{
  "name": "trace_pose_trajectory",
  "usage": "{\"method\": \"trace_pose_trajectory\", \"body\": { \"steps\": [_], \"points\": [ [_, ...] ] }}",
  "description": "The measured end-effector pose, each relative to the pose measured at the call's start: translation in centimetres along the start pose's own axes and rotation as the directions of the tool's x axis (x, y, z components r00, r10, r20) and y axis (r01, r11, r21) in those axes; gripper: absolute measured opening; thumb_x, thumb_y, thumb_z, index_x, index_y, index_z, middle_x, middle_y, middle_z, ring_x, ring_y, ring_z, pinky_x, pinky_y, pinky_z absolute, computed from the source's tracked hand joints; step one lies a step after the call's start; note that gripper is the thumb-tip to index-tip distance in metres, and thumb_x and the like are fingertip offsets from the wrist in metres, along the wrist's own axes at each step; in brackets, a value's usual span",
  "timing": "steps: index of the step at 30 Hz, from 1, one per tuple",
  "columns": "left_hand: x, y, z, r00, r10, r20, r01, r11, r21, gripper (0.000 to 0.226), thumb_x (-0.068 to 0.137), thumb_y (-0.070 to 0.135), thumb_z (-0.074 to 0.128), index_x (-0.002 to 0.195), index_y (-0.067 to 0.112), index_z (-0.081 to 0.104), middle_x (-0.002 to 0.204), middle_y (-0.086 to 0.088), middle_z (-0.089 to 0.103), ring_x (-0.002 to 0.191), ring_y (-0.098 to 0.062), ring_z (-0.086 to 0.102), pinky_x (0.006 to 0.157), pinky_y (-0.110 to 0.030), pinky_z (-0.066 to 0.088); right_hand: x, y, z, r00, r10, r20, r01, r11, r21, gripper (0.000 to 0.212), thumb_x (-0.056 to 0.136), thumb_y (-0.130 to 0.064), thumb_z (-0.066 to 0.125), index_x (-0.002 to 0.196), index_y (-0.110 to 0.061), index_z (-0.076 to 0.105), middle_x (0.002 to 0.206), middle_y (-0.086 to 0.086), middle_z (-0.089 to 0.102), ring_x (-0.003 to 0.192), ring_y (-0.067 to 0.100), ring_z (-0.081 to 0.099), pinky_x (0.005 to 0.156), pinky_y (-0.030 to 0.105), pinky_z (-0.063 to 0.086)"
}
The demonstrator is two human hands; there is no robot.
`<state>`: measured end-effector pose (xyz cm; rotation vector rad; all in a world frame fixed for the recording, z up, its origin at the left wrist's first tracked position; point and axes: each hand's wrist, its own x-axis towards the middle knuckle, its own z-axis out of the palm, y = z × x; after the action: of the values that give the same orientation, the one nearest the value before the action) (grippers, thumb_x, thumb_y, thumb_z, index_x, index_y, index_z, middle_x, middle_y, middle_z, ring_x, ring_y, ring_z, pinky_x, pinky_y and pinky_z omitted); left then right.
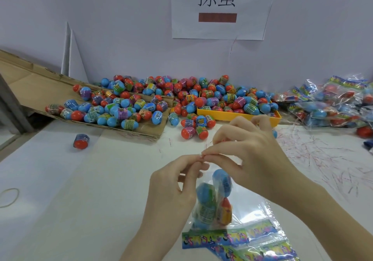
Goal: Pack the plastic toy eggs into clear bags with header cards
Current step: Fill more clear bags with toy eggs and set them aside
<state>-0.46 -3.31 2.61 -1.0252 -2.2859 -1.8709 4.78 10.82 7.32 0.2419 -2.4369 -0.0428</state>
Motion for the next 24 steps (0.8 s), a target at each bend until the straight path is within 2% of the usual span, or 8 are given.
{"method": "trace_pose_trajectory", "body": {
  "steps": [3, 7, 11, 15, 19, 24],
  "points": [
    [0.0, -0.1, 0.1, 1.0, 0.01, 0.009, -0.01, 1.0, 0.023, 0.037, 0.087, 0.009, 0.056, 0.075, 0.044, 0.058, 0.077, 0.029, 0.066, 0.069, 0.004, 0.062, 0.061, -0.006, 0.047, -0.1, -0.1, -0.2, 0.996, -0.083, 0.017, 0.085, 0.988, -0.132, 0.018, 0.08, -0.033, 0.06, 0.07, -0.025, 0.074, 0.069, -0.009, 0.062, 0.069, 0.015, 0.057, 0.075, 0.035, 0.025],
    [0.0, -0.2, 0.1, 1.0, -0.013, 0.018, 0.013, 1.0, -0.015, 0.039, 0.086, 0.007, 0.056, 0.075, 0.044, 0.059, 0.067, 0.027, 0.066, 0.064, 0.005, 0.062, 0.059, -0.008, 0.048, -0.5, -0.5, 0.3, 0.96, -0.281, 0.0, 0.256, 0.875, -0.411, 0.023, 0.084, -0.022, 0.057, 0.063, -0.021, 0.068, 0.067, -0.008, 0.058, 0.067, 0.013, 0.056, 0.079, 0.036, 0.028],
    [0.0, 0.0, 0.0, 0.999, -0.007, 0.043, 0.008, 1.0, -0.024, 0.038, 0.086, 0.008, 0.055, 0.076, 0.044, 0.06, 0.063, 0.027, 0.065, 0.063, 0.005, 0.061, 0.059, -0.007, 0.047, -0.7, -0.7, 0.7, 0.929, -0.361, -0.076, 0.276, 0.818, -0.504, 0.026, 0.084, -0.014, 0.057, 0.058, -0.018, 0.061, 0.063, -0.006, 0.05, 0.064, 0.013, 0.054, 0.078, 0.037, 0.03],
    [0.0, 0.0, 0.0, 1.0, -0.006, 0.031, 0.006, 1.0, -0.01, 0.037, 0.085, 0.008, 0.055, 0.077, 0.043, 0.061, 0.064, 0.027, 0.065, 0.064, 0.004, 0.062, 0.058, -0.007, 0.047, -0.9, -0.7, 1.2, 0.931, -0.338, -0.138, 0.217, 0.816, -0.535, 0.028, 0.085, -0.015, 0.056, 0.057, -0.018, 0.058, 0.064, -0.006, 0.052, 0.065, 0.013, 0.054, 0.078, 0.037, 0.029],
    [-0.1, -0.1, 0.2, 1.0, -0.029, 0.002, 0.029, 1.0, -0.001, 0.036, 0.085, 0.008, 0.056, 0.075, 0.043, 0.06, 0.063, 0.028, 0.065, 0.062, 0.005, 0.062, 0.057, -0.006, 0.047, -1.0, -0.4, 1.6, 0.948, -0.274, -0.16, 0.159, 0.847, -0.508, 0.022, 0.08, -0.016, 0.062, 0.059, -0.019, 0.059, 0.07, -0.007, 0.057, 0.075, 0.014, 0.053, 0.081, 0.039, 0.029],
    [-0.3, -0.5, 0.3, 0.997, -0.081, -0.011, 0.081, 0.997, -0.004, 0.036, 0.085, 0.005, 0.058, 0.074, 0.04, 0.062, 0.066, 0.025, 0.068, 0.061, 0.003, 0.064, 0.057, -0.006, 0.047, -1.2, -0.1, 1.9, 0.972, -0.11, -0.208, 0.018, 0.916, -0.401, 0.022, 0.082, -0.018, 0.057, 0.061, -0.02, 0.064, 0.07, -0.008, 0.061, 0.079, 0.011, 0.052, 0.085, 0.038, 0.027]
  ]
}}
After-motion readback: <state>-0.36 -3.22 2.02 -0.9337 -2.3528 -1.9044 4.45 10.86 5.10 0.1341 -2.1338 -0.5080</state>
